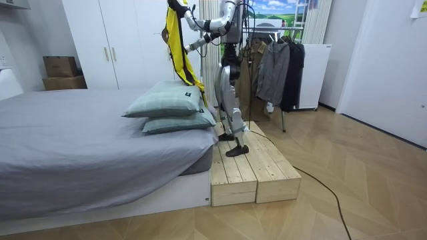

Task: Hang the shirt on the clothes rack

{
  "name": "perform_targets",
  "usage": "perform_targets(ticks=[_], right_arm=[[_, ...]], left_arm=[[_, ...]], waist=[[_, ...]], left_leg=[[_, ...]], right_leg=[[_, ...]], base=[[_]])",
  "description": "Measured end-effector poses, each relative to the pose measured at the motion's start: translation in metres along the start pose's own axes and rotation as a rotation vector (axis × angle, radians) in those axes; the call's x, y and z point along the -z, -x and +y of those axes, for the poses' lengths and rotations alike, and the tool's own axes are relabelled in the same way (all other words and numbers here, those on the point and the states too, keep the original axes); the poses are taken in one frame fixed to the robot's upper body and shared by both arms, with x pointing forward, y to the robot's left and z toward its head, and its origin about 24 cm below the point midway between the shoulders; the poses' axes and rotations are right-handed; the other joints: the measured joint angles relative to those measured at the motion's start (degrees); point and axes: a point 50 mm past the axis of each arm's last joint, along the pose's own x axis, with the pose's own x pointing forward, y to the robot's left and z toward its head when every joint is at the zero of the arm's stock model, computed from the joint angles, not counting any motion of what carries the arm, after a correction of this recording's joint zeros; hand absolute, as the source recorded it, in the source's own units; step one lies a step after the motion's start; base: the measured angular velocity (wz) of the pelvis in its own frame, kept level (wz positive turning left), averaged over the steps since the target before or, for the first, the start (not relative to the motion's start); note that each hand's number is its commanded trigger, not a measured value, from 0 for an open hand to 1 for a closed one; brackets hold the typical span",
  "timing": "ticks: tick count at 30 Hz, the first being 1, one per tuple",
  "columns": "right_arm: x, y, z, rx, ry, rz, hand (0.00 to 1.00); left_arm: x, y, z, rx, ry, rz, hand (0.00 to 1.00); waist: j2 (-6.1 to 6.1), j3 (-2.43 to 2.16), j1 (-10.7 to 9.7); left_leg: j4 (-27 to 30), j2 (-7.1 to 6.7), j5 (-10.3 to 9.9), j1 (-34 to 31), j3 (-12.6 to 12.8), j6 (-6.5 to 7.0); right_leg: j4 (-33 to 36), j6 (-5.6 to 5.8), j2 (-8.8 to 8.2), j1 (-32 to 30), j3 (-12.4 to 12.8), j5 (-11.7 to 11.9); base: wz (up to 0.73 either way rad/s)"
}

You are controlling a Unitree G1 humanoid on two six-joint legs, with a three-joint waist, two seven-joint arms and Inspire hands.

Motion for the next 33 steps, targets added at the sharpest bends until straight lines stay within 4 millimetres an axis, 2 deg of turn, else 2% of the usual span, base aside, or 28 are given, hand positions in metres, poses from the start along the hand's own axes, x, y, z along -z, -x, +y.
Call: perform_targets(ticks=[1, 2, 3, 5, 7, 8, 10, 11, 14, 18, 22, 25, 33], right_arm=[[-0.003, 0.001, -0.006, 0.029, 0.031, -0.011, 1.00], [-0.005, 0.001, -0.012, 0.061, 0.068, -0.018, 1.00], [-0.007, 0.002, -0.017, 0.093, 0.110, -0.029, 1.00], [-0.010, 0.004, -0.028, 0.142, 0.181, -0.037, 1.00], [-0.008, 0.008, -0.037, 0.175, 0.245, -0.033, 1.00], [-0.005, 0.011, -0.042, 0.186, 0.290, -0.025, 1.00], [-0.004, 0.013, -0.049, 0.204, 0.364, -0.011, 1.00], [-0.003, 0.015, -0.053, 0.225, 0.398, -0.007, 1.00], [0.000, 0.018, -0.056, 0.274, 0.474, -0.004, 1.00], [0.002, 0.025, -0.060, 0.334, 0.567, -0.026, 1.00], [0.000, 0.029, -0.061, 0.365, 0.605, -0.059, 1.00], [-0.001, 0.039, -0.063, 0.400, 0.646, -0.097, 1.00], [0.001, 0.052, -0.061, 0.428, 0.715, -0.159, 1.00]], left_arm=[[0.005, 0.001, 0.001, 0.008, -0.018, 0.005, 0.65], [0.009, 0.003, 0.002, 0.020, -0.033, 0.010, 0.20], [0.014, 0.007, 0.003, 0.033, -0.043, 0.022, 0.00], [0.019, 0.014, 0.002, 0.064, -0.062, 0.032, 0.00], [0.025, 0.024, 0.000, 0.120, -0.084, 0.048, 0.00], [0.029, 0.033, -0.002, 0.161, -0.097, 0.066, 0.00], [0.034, 0.043, -0.005, 0.221, -0.102, 0.092, 0.00], [0.038, 0.049, -0.007, 0.268, -0.110, 0.096, 0.00], [0.046, 0.065, -0.013, 0.374, -0.123, 0.117, 0.00], [0.048, 0.077, -0.014, 0.425, -0.066, 0.166, 0.00], [0.051, 0.080, -0.011, 0.420, -0.051, 0.174, 0.00], [0.053, 0.083, -0.007, 0.411, -0.042, 0.191, 0.00], [0.057, 0.093, -0.003, 0.381, -0.022, 0.276, 0.00]], waist=[[-0.10, -0.03, -0.18], [-0.29, -0.12, -0.12], [-0.48, -0.18, -0.23], [-0.93, -0.20, -0.20], [-1.45, -0.43, -0.12], [-1.82, -0.56, -0.09], [-2.53, -0.55, -0.16], [-3.24, -0.62, -0.20], [-4.38, -1.09, -0.14], [-4.98, -1.23, 0.22], [-5.20, -1.12, 0.37], [-5.53, -1.18, 1.42], [-6.28, -1.19, 1.72]], left_leg=[[0.11, 0.01, 0.00, -0.22, 0.00, 0.00], [0.21, 0.02, 0.03, -0.19, -0.02, 0.04], [0.39, 0.05, 0.03, -0.29, -0.12, 0.04], [0.37, 0.07, 0.03, -0.28, -0.35, 0.04], [0.32, 0.13, 0.03, -0.20, -0.45, 0.04], [0.30, 0.16, 0.03, -0.11, -0.42, 0.04], [0.29, 0.14, 0.03, -0.17, -0.48, 0.04], [0.29, 0.15, 0.03, -0.20, -0.55, 0.04], [0.32, 0.14, 0.03, -0.23, -0.48, 0.04], [0.36, 0.15, 0.03, -0.22, -0.44, 0.04], [0.31, 0.17, 0.03, -0.27, -0.26, 0.04], [0.25, 0.21, 0.03, -0.23, 0.07, 0.04], [0.29, 0.21, 0.03, -0.03, 0.13, 0.04]], right_leg=[[0.01, 0.00, -0.06, -0.07, -0.22, 0.00], [0.04, 0.00, -0.06, -0.04, -0.46, 0.00], [0.06, 0.00, -0.10, -0.02, -0.75, 0.00], [0.03, 0.01, -0.10, -0.03, -1.02, -0.01], [0.02, 0.01, -0.05, 0.09, -1.08, -0.01], [0.10, 0.01, -0.01, 0.19, -1.09, -0.01], [0.17, 0.01, -0.04, 0.16, -1.12, 0.00], [0.14, 0.01, -0.04, 0.15, -1.20, -0.01], [0.06, 0.01, -0.03, 0.16, -1.04, 0.00], [0.11, 0.01, -0.03, 0.18, -1.06, 0.00], [0.05, 0.00, 0.03, 0.05, -0.90, -0.03], [0.05, -0.02, 0.17, -0.14, -0.33, -0.04], [0.05, -0.02, 0.18, 0.00, 0.24, -0.04]], base=[[0.04], [0.05], [0.00], [0.07], [0.03], [0.00], [0.02], [0.00], [0.00], [0.00], [-0.01], [-0.08], [-0.01]])
